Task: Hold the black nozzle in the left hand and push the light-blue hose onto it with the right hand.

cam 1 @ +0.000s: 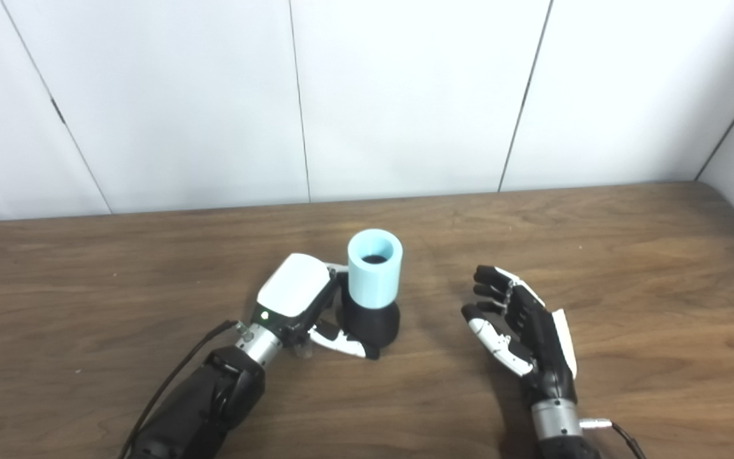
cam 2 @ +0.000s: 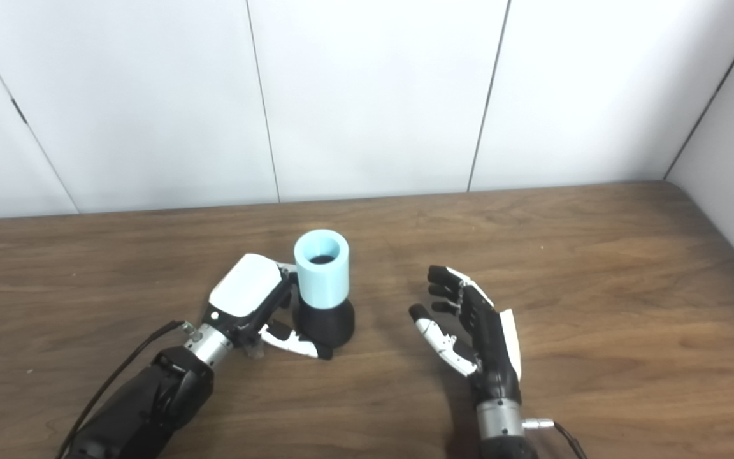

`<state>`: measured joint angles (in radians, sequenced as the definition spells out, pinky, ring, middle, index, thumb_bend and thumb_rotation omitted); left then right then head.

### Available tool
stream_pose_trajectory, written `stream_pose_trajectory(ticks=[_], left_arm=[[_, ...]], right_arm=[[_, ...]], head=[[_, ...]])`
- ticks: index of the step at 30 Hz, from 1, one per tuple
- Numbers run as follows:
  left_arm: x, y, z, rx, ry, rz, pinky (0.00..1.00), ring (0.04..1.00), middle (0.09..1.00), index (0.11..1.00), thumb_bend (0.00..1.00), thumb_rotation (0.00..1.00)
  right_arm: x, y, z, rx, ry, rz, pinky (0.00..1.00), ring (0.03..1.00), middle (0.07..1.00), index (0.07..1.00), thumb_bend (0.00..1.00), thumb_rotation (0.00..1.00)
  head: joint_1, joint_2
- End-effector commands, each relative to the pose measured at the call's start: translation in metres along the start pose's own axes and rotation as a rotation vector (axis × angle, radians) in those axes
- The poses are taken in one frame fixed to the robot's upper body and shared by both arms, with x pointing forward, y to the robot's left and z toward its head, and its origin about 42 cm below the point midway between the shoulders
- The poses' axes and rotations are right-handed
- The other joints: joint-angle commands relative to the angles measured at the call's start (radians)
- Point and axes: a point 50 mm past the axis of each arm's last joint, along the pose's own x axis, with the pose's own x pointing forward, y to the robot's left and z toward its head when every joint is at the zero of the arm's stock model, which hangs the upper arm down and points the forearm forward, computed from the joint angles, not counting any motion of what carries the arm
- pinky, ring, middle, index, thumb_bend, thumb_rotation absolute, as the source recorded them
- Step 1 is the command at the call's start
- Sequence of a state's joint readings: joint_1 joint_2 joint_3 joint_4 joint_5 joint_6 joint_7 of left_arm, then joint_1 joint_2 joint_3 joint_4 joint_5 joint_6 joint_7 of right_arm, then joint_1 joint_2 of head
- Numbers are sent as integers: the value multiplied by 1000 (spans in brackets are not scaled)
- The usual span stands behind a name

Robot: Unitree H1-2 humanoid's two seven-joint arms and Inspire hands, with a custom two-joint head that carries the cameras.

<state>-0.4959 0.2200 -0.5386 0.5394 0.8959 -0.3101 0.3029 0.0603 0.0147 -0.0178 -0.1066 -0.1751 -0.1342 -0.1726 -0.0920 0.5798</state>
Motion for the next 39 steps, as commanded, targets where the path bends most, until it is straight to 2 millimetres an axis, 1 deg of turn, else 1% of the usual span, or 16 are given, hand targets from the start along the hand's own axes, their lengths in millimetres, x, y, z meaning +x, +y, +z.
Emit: stream_pose_trajectory(ticks=[1, 2, 3, 4, 5, 7, 15, 18, 23, 25, 27, 30, 34, 35, 37, 39], left_arm=[[-102, -102, -1, -142, 357, -367, 697, 716, 737, 779, 970, 230], [-102, -101, -2, -162, 378, -375, 815, 797, 807, 847, 986, 273], [-105, -100, -5, -188, 397, -378, 877, 838, 843, 882, 994, 294], [-106, -98, -6, -205, 411, -378, 950, 929, 913, 946, 999, 341], [-108, -98, -7, -215, 419, -379, 975, 964, 947, 973, 1000, 362], [-109, -97, -7, -218, 431, -375, 995, 993, 979, 995, 1000, 382], [-112, -96, -13, -202, 467, -365, 1000, 1000, 985, 1000, 1000, 362], [-116, -93, -18, -212, 489, -381, 1000, 1000, 995, 1000, 1000, 370], [-126, -77, -23, -337, 588, -420, 1000, 1000, 1000, 1000, 1000, 367], [-131, -59, -21, -414, 595, -429, 1000, 1000, 1000, 1000, 1000, 366], [-135, -35, -15, -479, 586, -445, 1000, 1000, 1000, 1000, 1000, 355], [-141, 1, -7, -509, 576, -448, 1000, 1000, 1000, 1000, 1000, 324], [-151, 54, -7, -514, 591, -444, 1000, 1000, 1000, 1000, 1000, 254], [-154, 63, -8, -519, 590, -440, 985, 1000, 1000, 1000, 1000, 249], [-160, 77, -11, -541, 585, -428, 890, 997, 1000, 1000, 1000, 244], [-171, 94, -17, -552, 587, -418, 861, 1000, 1000, 1000, 1000, 265]], right_arm=[[13, 1, 14, -8, -93, -19, 675, 752, 765, 736, 327, 336], [13, 1, 14, -15, -93, -16, 677, 758, 770, 742, 323, 339], [13, 1, 14, -18, -91, -14, 679, 761, 773, 746, 321, 341], [13, 1, 14, -20, -88, -13, 691, 774, 782, 756, 319, 328], [13, 1, 13, -20, -86, -12, 697, 780, 787, 762, 320, 324], [13, 1, 13, -25, -81, -9, 702, 786, 793, 771, 324, 344], [13, 3, 14, -23, -86, -3, 694, 784, 793, 772, 313, 313], [13, 4, 15, -34, -81, -2, 690, 783, 794, 772, 319, 345], [15, 6, 13, -38, -82, -4, 685, 778, 792, 773, 323, 360], [16, 5, 12, -45, -76, -4, 685, 779, 793, 776, 328, 382], [18, 5, 11, -43, -73, -4, 681, 779, 793, 777, 339, 405], [20, 5, 10, -38, -66, -7, 680, 781, 792, 776, 356, 426], [22, 4, 8, -46, -61, -11, 683, 780, 791, 776, 355, 433], [22, 4, 7, -44, -60, -13, 684, 780, 792, 777, 353, 432], [23, 3, 6, -37, -58, -15, 687, 782, 793, 778, 352, 419], [23, 2, 4, -35, -60, -17, 687, 781, 793, 778, 349, 418]], head=[[1, 1], [1, 0], [2, 0], [2, 0], [2, 0], [0, 1], [1, -1], [5, -2], [10, -3], [15, -4], [20, -7], [20, -13], [23, -18], [22, -21], [22, -21], [23, -23]])
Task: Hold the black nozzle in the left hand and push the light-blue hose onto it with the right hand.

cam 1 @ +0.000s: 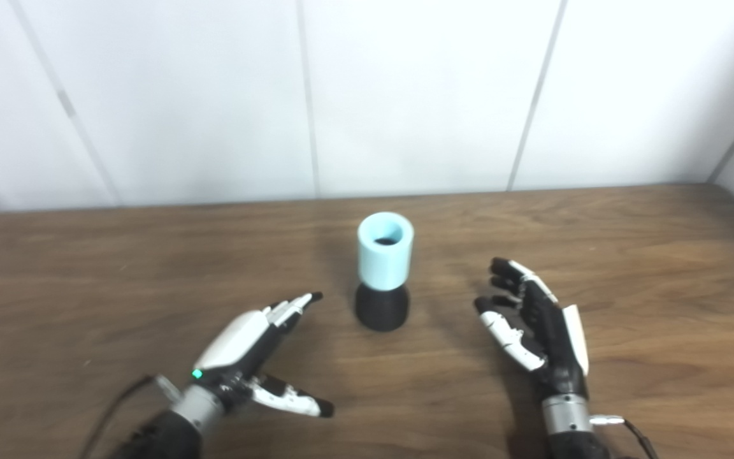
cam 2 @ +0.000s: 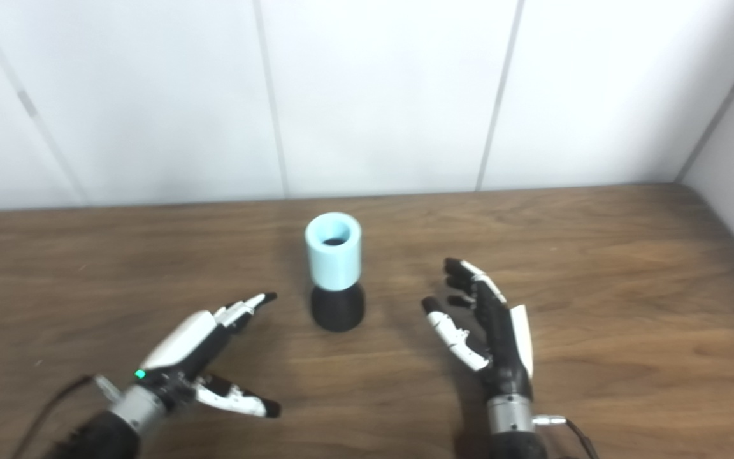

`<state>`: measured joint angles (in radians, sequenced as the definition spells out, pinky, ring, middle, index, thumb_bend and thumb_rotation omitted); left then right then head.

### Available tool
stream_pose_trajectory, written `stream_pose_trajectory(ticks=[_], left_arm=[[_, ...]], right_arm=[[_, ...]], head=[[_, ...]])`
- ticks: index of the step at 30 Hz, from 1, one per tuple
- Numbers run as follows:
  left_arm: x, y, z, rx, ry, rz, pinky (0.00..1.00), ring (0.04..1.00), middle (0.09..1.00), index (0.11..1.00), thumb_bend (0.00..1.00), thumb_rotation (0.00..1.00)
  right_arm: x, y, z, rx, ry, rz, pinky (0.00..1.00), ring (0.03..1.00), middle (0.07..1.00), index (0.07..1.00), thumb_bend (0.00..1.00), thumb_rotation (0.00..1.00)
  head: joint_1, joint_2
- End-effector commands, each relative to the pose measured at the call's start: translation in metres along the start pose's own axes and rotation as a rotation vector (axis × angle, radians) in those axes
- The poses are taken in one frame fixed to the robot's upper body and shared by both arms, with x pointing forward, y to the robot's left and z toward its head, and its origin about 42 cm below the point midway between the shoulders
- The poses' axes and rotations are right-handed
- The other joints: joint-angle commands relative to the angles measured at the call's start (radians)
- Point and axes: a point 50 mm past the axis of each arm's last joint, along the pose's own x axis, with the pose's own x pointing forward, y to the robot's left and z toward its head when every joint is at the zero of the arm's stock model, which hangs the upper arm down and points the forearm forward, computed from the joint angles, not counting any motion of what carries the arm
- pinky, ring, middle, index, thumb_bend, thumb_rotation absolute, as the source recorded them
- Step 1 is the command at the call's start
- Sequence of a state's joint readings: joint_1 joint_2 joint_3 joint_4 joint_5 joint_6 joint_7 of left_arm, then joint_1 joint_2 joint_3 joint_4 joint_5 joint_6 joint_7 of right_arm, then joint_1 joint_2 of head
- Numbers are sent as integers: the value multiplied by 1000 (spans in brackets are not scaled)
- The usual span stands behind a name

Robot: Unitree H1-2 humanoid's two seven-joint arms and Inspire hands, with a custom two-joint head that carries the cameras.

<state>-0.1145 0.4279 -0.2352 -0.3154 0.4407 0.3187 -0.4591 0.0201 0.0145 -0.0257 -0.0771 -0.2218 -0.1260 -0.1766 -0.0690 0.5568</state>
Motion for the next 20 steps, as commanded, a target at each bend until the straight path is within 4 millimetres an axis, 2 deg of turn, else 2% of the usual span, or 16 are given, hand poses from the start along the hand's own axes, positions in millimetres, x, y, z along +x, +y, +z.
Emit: stream_pose_trajectory(ticks=[1, 3, 5, 7, 8, 10, 13, 14, 16, 20], left_arm=[[-30, 11, -36, -100, 197, -126, 860, 1000, 1000, 1000, 1000, 279], [-42, 17, -42, -197, 178, -81, 868, 998, 1000, 1000, 1000, 349], [-49, 12, -48, -273, 125, 18, 894, 987, 992, 993, 989, 545], [-52, -1, -55, -348, 62, 173, 882, 938, 951, 947, 844, 825], [-51, -9, -59, -424, 16, 260, 882, 936, 950, 944, 835, 838], [-47, -19, -65, -541, -49, 380, 853, 911, 923, 918, 440, 917], [-40, -28, -73, -648, -100, 490, 842, 897, 902, 903, 256, 940], [-38, -30, -75, -682, -107, 516, 830, 885, 886, 885, 216, 860], [-37, -34, -77, -732, -120, 544, 823, 875, 871, 867, 211, 757], [-34, -43, -70, -802, -132, 582, 717, 798, 818, 815, 228, 628]], right_arm=[[10, -2, 3, 13, -50, -22, 686, 780, 792, 777, 350, 423], [11, -3, 2, 26, -52, -23, 691, 781, 792, 775, 364, 460], [11, -4, 2, 36, -53, -24, 697, 782, 792, 773, 366, 489], [11, -6, 2, 40, -54, -25, 701, 783, 793, 773, 354, 516], [11, -6, 1, 45, -55, -27, 701, 783, 793, 773, 354, 518], [12, -8, -1, 51, -56, -30, 712, 787, 795, 773, 326, 479], [11, -10, -2, 55, -60, -32, 710, 782, 792, 769, 299, 447], [11, -11, -1, 63, -61, -35, 707, 778, 789, 765, 294, 422], [10, -12, 0, 72, -62, -39, 699, 772, 784, 756, 280, 380], [9, -15, -1, 84, -63, -46, 649, 737, 762, 735, 244, 274]], head=[[1, 0], [4, -1], [3, -2], [5, -2], [8, -3], [11, -5], [14, -5], [16, -1], [23, 3], [33, 10]])
